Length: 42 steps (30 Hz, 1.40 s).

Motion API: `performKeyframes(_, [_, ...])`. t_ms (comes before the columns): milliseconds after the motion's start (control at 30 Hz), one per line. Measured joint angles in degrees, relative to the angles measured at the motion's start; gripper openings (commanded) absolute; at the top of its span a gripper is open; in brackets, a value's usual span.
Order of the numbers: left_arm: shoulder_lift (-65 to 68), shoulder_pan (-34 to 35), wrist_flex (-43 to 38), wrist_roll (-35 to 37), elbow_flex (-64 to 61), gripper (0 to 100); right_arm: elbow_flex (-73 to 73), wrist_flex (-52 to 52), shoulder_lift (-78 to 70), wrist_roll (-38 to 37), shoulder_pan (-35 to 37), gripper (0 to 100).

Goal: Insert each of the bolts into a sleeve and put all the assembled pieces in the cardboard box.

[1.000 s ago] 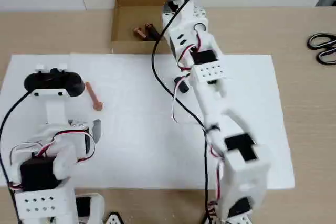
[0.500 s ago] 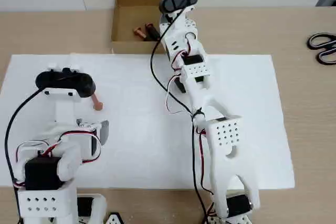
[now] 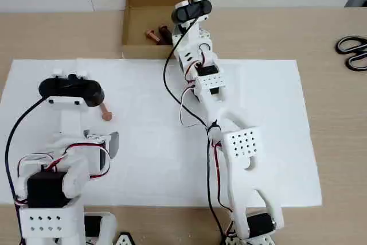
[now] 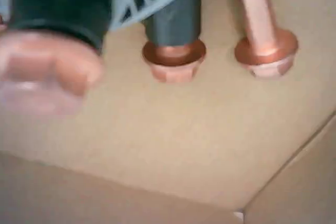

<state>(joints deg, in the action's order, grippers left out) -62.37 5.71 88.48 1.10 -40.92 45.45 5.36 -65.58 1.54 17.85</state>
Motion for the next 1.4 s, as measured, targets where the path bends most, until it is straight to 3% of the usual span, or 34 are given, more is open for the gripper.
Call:
performKeyframes(233, [0.0,0.0,0.0,0.0,0.0,20,3.8,2.5,0.1,0.0,-0.2,18.3])
performKeyframes(400, [0.0,0.0,0.0,0.0,0.0,20,14.4,9.3,0.0,0.0,-1.0,18.0])
performKeyframes(700, [0.0,0.0,0.0,0.0,0.0,20,45.2,42.1,0.1,0.0,-2.6,18.0])
performKeyframes(1000, [0.0,0.0,0.0,0.0,0.0,20,48.4,78.6,6.6,0.0,-3.8,18.0])
performKeyframes(1133, [0.0,0.0,0.0,0.0,0.0,20,48.8,88.1,10.7,0.0,-3.9,18.0])
performKeyframes(1400, [0.0,0.0,0.0,0.0,0.0,20,47.5,90.8,11.9,0.0,-5.6,18.1])
